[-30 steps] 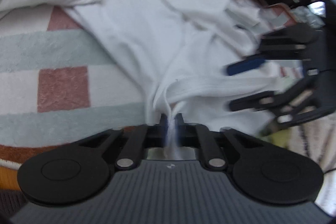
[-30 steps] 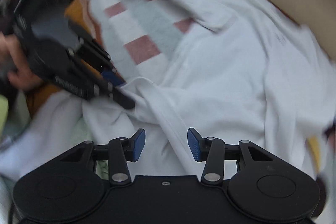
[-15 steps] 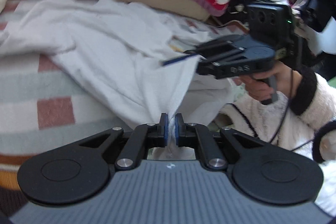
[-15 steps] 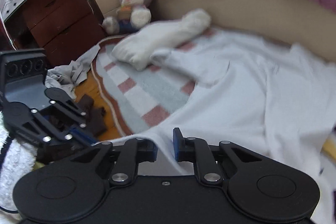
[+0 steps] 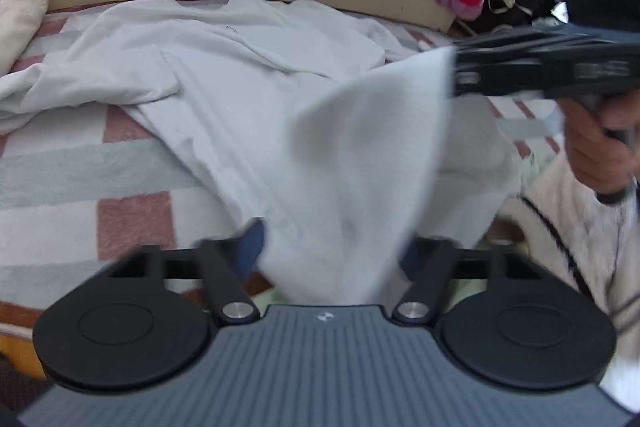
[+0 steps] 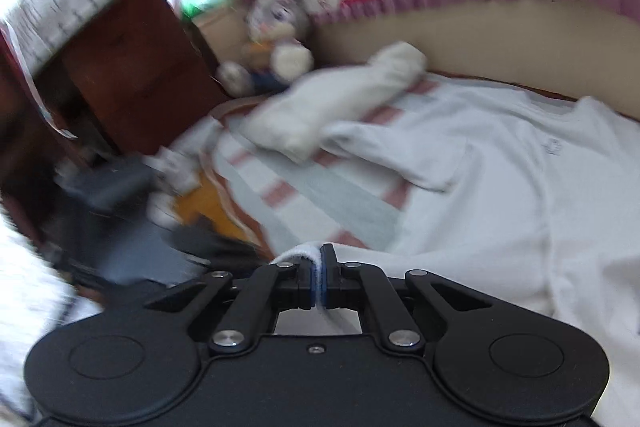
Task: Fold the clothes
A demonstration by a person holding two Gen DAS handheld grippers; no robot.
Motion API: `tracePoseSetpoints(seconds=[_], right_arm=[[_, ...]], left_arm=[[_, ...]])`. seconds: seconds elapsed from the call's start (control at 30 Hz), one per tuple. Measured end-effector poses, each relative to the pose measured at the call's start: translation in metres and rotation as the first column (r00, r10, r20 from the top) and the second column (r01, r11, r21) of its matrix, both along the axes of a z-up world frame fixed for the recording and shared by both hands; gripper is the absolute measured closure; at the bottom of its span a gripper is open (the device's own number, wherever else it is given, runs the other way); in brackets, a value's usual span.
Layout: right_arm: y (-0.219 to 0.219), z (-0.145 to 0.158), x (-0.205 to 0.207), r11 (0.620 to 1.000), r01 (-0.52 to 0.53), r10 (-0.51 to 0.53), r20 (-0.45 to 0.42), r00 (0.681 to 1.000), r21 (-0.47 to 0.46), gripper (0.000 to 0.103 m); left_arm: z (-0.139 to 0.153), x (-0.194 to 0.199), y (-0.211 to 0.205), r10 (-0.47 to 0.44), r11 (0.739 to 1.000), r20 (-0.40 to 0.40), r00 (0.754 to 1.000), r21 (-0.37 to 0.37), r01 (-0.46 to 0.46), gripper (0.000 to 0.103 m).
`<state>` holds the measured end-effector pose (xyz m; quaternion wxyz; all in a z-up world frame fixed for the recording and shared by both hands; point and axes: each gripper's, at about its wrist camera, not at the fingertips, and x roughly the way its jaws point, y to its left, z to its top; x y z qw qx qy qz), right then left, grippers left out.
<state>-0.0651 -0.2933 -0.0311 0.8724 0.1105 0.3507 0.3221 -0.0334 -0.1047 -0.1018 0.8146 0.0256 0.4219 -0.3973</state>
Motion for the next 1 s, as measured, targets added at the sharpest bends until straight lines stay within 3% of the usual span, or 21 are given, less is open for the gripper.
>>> tracePoseSetpoints(seconds=[0.03, 0.1, 0.13, 0.17, 0.2, 0.27, 0.33, 0.37, 0.43, 0.53, 0.63, 0.67, 0.7, 0.8, 0.83, 0.9, 1.0], right_arm=[[-0.002, 0.004, -0.002, 1.0, -0.018, 0.018, 0.004, 1.0, -0.008, 0.097], [-0.003, 0.007, -0.011, 0.979, 0.011, -0.004, 0.034, 0.999, -0.203, 0.089], [-0.005, 0.006, -0.014, 0.954, 0.029, -0.017, 0.041, 0.999, -0.3, 0.069], [-0.01, 0.002, -0.018, 0.917, 0.038, -0.029, 0.029, 0.999, -0.398, 0.057], [-0.015, -0.002, -0.021, 0.869, 0.046, -0.043, 0.018, 0.999, -0.492, 0.048], [-0.027, -0.012, -0.029, 0.743, 0.028, -0.046, -0.009, 0.999, -0.668, 0.048], [-0.04, -0.022, -0.037, 0.585, -0.01, -0.038, -0.04, 0.999, -0.811, 0.047], [-0.05, -0.023, -0.04, 0.544, 0.0, -0.051, -0.033, 0.998, -0.839, 0.047], [-0.075, -0.02, -0.041, 0.538, 0.017, -0.121, -0.058, 0.991, -0.843, 0.047], [-0.108, -0.015, -0.038, 0.625, 0.079, -0.272, -0.121, 0.955, -0.777, 0.047], [-0.125, -0.022, -0.038, 0.708, 0.086, -0.329, -0.219, 0.919, -0.701, 0.047], [-0.126, -0.027, -0.037, 0.727, 0.071, -0.325, -0.252, 0.911, -0.683, 0.047], [-0.126, -0.032, -0.036, 0.741, 0.056, -0.322, -0.28, 0.904, -0.669, 0.047], [-0.11, -0.044, -0.039, 0.658, 0.022, -0.345, -0.276, 0.897, -0.752, 0.047], [-0.105, -0.045, -0.038, 0.649, 0.015, -0.341, -0.273, 0.899, -0.761, 0.047], [-0.105, -0.043, -0.031, 0.7, 0.011, -0.313, -0.294, 0.903, -0.714, 0.047], [-0.107, -0.046, -0.015, 0.792, 0.049, -0.32, -0.346, 0.882, -0.608, 0.045]], left_arm=[[0.005, 0.001, -0.001, 0.028, 0.999, 0.039, 0.999, 0.028, -0.029, 0.102], [0.021, 0.002, 0.006, 0.092, 0.994, 0.129, 0.987, 0.038, -0.098, 0.102], [0.031, 0.002, 0.015, 0.123, 0.992, 0.156, 0.98, 0.008, -0.126, 0.102], [0.042, 0.003, 0.023, 0.153, 0.988, 0.179, 0.972, -0.022, -0.152, 0.102], [0.05, 0.005, 0.032, 0.179, 0.984, 0.187, 0.966, -0.046, -0.173, 0.102], [0.063, 0.005, 0.045, 0.223, 0.974, 0.208, 0.952, -0.08, -0.211, 0.102], [0.071, 0.002, 0.055, 0.257, 0.965, 0.239, 0.936, -0.123, -0.233, 0.102], [0.074, 0.001, 0.057, 0.278, 0.958, 0.253, 0.927, -0.139, -0.249, 0.102], [0.081, 0.002, 0.065, 0.336, 0.939, 0.276, 0.9, -0.176, -0.297, 0.102], [0.091, 0.005, 0.078, 0.445, 0.892, 0.296, 0.845, -0.236, -0.386, 0.101], [0.087, 0.018, 0.105, 0.63, 0.77, 0.212, 0.747, -0.298, -0.564, 0.101], [0.082, 0.023, 0.111, 0.658, 0.746, 0.178, 0.731, -0.283, -0.603, 0.101], [0.076, 0.027, 0.112, 0.666, 0.743, 0.175, 0.725, -0.245, -0.623, 0.101], [0.066, 0.031, 0.111, 0.676, 0.736, 0.204, 0.708, -0.15, -0.66, 0.101], [0.065, 0.032, 0.112, 0.683, 0.73, 0.209, 0.7, -0.144, -0.669, 0.101], [0.067, 0.034, 0.119, 0.713, 0.7, 0.214, 0.668, -0.156, -0.697, 0.101], [0.07, 0.032, 0.13, 0.764, 0.637, 0.253, 0.593, -0.154, -0.755, 0.101]])
